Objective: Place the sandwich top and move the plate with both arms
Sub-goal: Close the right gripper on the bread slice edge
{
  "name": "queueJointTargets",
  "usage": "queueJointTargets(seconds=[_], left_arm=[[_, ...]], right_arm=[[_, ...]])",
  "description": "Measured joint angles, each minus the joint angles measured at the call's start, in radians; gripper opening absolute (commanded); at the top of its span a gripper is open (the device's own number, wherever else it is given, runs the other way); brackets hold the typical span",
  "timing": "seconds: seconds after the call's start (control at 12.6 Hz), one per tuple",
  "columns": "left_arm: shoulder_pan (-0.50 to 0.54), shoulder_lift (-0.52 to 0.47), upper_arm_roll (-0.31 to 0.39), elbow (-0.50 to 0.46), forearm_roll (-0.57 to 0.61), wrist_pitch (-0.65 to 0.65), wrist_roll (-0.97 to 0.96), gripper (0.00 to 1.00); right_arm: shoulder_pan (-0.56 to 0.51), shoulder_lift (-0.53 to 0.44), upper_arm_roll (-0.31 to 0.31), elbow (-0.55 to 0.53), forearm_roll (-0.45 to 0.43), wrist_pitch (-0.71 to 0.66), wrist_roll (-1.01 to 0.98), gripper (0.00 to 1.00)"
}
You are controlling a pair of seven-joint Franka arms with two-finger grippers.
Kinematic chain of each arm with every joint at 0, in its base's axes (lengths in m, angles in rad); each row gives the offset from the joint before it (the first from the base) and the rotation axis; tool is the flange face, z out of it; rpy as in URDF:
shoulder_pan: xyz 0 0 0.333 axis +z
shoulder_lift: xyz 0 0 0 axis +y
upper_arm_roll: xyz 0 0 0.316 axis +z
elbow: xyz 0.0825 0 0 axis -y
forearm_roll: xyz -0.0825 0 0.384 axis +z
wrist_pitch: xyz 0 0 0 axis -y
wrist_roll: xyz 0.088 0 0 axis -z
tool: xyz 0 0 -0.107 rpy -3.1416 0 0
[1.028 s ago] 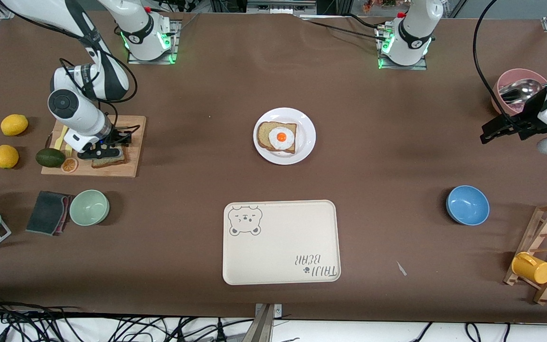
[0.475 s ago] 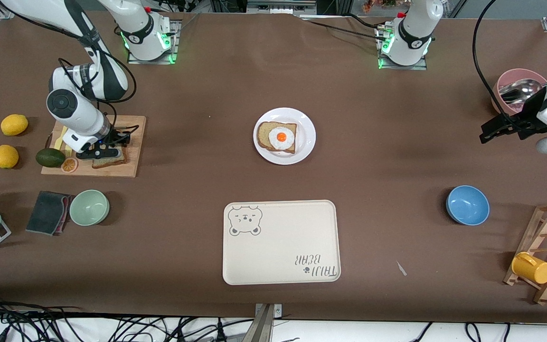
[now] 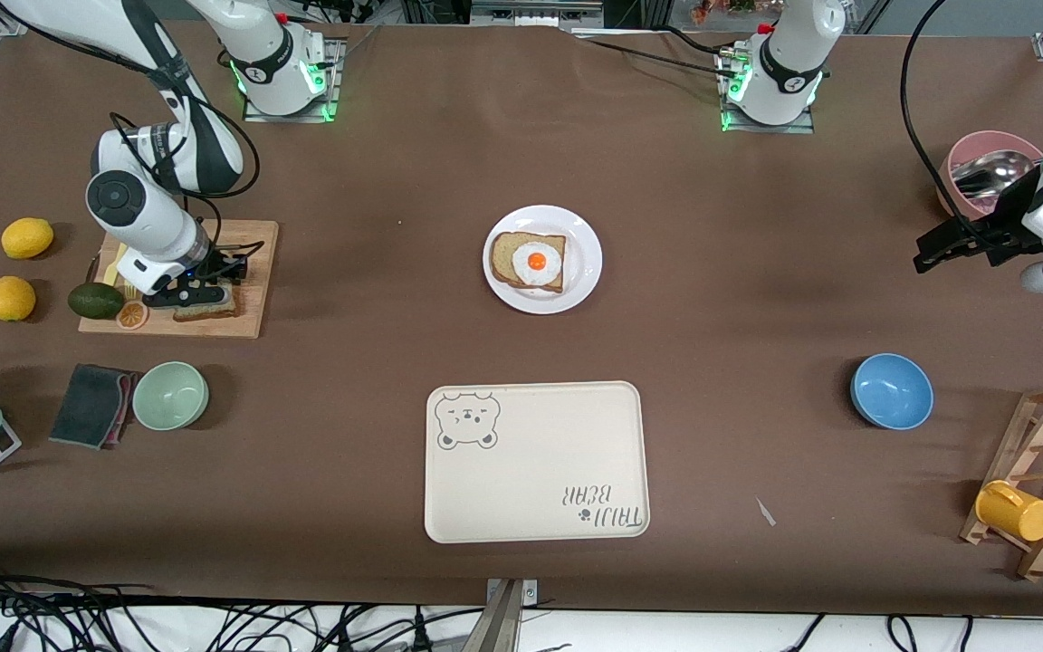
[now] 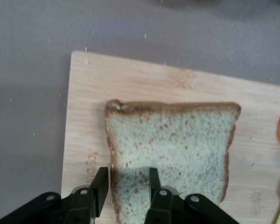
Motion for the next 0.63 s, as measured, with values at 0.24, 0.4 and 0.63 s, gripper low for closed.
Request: queueJointTargets(seconds=[0.24, 0.4, 0.63], left_arm=[[0.0, 0.0, 0.0, 0.0, 0.0, 0.0, 0.0, 1.0], [0.0, 0.0, 0.0, 0.0, 0.0, 0.0, 0.0, 1.0], [0.0, 0.0, 0.0, 0.0, 0.0, 0.0, 0.0, 1.0]], right_arm=[[0.003, 0.002, 0.003, 0.015, 0.0, -0.015, 0.017, 0.44], [0.016, 0.008, 0.005, 0.015, -0.002, -0.019, 0.051, 0.44], [0.031, 0.024, 0.007, 0.017, -0.06, -0.019, 0.108, 0.43]])
